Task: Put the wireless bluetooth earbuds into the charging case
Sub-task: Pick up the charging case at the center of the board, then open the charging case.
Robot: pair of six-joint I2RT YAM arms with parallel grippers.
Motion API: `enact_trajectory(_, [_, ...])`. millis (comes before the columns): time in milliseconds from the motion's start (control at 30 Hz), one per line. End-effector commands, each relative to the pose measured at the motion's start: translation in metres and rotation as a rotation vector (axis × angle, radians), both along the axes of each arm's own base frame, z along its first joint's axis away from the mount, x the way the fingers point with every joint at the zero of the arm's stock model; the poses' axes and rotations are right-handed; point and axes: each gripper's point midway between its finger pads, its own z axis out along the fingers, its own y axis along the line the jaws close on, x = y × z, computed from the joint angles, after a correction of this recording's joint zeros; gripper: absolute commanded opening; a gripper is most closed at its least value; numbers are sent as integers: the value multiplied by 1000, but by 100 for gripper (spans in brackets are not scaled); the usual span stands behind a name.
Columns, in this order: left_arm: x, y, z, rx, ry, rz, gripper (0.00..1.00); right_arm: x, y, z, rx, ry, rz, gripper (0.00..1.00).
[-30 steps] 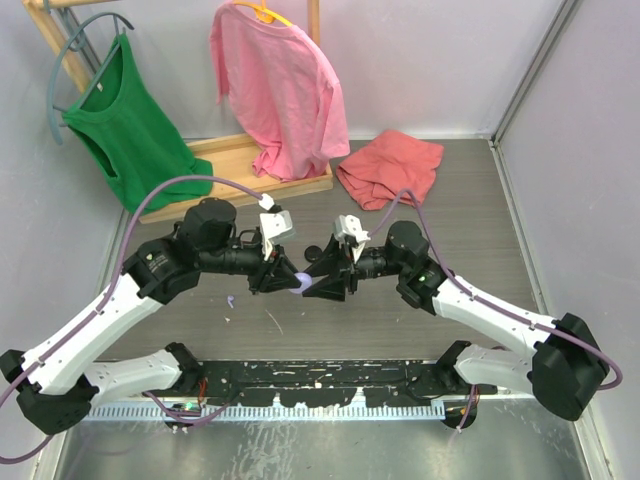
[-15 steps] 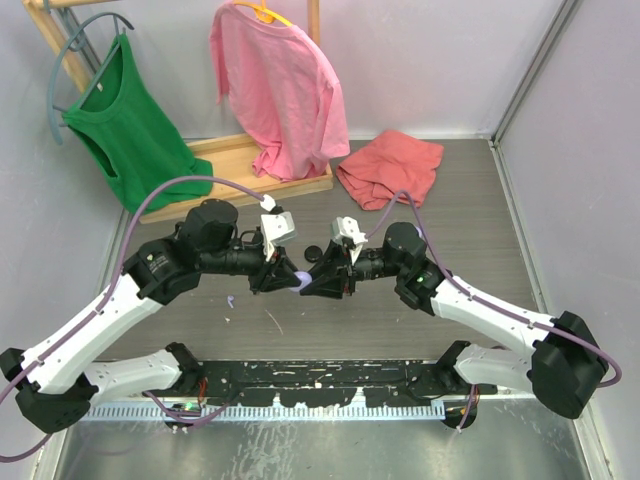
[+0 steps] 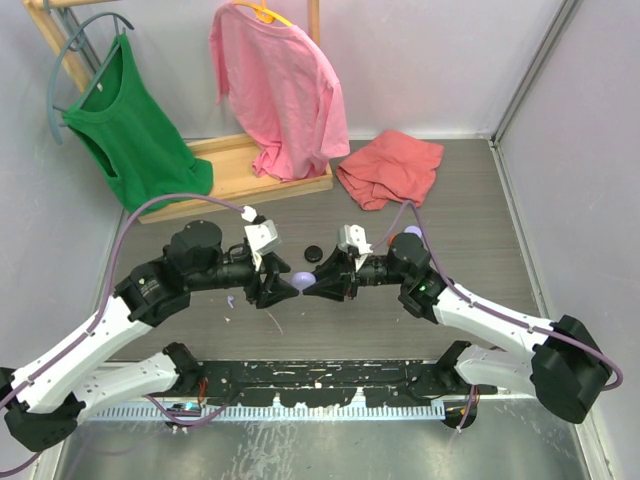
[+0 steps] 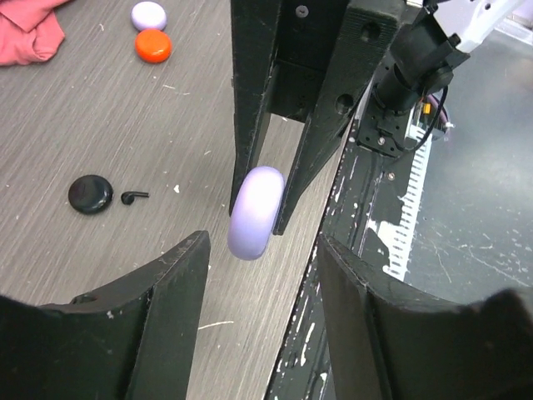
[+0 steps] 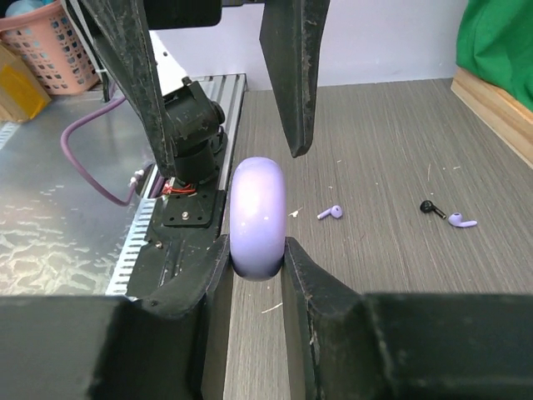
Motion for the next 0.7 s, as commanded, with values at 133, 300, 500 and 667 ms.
enact_trajectory(133, [13, -12, 13, -106, -32, 45, 59, -1, -5, 34, 126, -94, -35, 1])
enact_trajectory(300, [22, -17, 8, -106, -16, 82, 59, -1, -5, 32, 128, -89, -38, 1])
enact_trajectory(500, [38, -14, 10, -110, -24, 174, 59, -2, -7, 29, 126, -91, -37, 1])
enact_trajectory(667, [48, -9, 12, -111, -21, 239, 59, -4, -8, 27, 124, -102, -33, 1])
